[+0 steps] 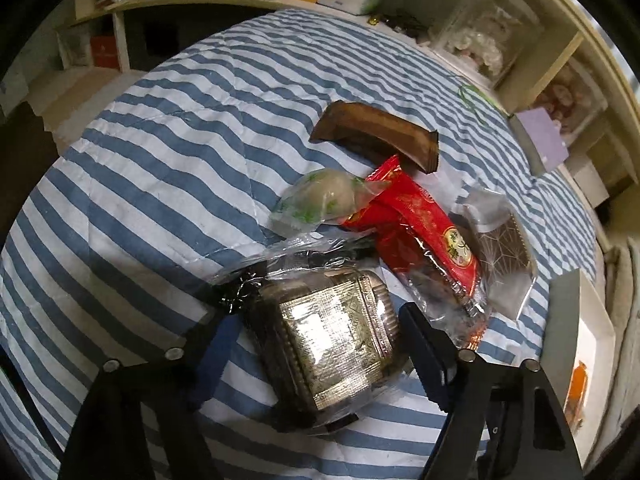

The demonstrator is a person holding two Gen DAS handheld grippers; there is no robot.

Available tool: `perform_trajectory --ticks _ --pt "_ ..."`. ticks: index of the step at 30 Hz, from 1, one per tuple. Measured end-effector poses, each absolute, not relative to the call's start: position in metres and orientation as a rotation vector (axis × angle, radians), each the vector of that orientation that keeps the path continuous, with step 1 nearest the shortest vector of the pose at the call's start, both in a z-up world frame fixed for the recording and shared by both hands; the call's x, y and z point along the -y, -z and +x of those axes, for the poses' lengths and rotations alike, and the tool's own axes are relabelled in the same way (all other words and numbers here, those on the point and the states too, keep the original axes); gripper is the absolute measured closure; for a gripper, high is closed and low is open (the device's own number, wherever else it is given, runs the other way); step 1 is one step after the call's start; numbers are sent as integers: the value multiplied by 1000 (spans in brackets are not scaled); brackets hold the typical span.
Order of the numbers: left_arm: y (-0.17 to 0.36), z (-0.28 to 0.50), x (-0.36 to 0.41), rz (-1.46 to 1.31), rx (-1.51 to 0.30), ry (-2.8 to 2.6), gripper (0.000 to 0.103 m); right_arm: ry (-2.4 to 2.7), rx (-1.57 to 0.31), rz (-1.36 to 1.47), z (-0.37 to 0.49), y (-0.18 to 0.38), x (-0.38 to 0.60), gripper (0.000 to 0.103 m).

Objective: Organize snacks

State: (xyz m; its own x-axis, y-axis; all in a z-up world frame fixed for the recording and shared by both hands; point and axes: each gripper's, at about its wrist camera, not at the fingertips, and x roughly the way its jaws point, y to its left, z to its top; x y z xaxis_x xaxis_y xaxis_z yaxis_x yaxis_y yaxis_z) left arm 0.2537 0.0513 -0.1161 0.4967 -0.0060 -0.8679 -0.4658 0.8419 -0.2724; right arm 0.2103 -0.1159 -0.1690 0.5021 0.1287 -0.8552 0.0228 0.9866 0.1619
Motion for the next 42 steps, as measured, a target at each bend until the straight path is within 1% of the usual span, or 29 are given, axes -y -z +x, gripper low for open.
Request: perform_trajectory --ticks 3,4,9,10,12,13,18,26,27,29,31,32,36,39,42 --pt "115 251 -51 -504 -1016 -274 30 -82 -1032 134 208 165 112 78" --pt "115 249 -51 -498 -1014 -260 33 -87 -1029 125 207 164 111 81" --pt "113 235 -54 -451 -1011 -175 34 -122 -1035 144 201 160 111 87" --pt "113 233 -55 -445 -1011 -161 34 -129 -1038 151 200 159 112 91" --pt "113 228 -57 -423 -1017 -123 34 -152 -1051 171 197 158 112 101" --pt "112 225 -59 -408 -1019 -102 34 -160 -1060 178 195 158 112 103" --pt "104 210 -62 -299 -1018 -33 34 -193 -1071 180 186 155 109 103" --pt "96 180 -66 -124 -1002 44 34 -275 -1035 184 180 135 115 102" --pt "96 178 -68 -127 -1000 44 34 -282 -1041 182 183 135 116 100" --pt "97 175 -71 -135 -1006 44 33 -314 -1061 180 190 135 116 89" --pt "97 172 -73 -133 -1000 39 33 -335 -1072 169 198 135 116 42" --pt "96 171 -74 -132 -994 38 33 -351 -1072 162 202 135 115 38" --pt "91 167 -80 -155 -979 46 32 -407 -1054 39 219 132 107 38" --pt "87 165 -81 -146 -972 47 31 -438 -1080 -34 232 137 101 39" --pt "86 163 -83 -147 -970 49 26 -445 -1146 -148 245 152 93 39"
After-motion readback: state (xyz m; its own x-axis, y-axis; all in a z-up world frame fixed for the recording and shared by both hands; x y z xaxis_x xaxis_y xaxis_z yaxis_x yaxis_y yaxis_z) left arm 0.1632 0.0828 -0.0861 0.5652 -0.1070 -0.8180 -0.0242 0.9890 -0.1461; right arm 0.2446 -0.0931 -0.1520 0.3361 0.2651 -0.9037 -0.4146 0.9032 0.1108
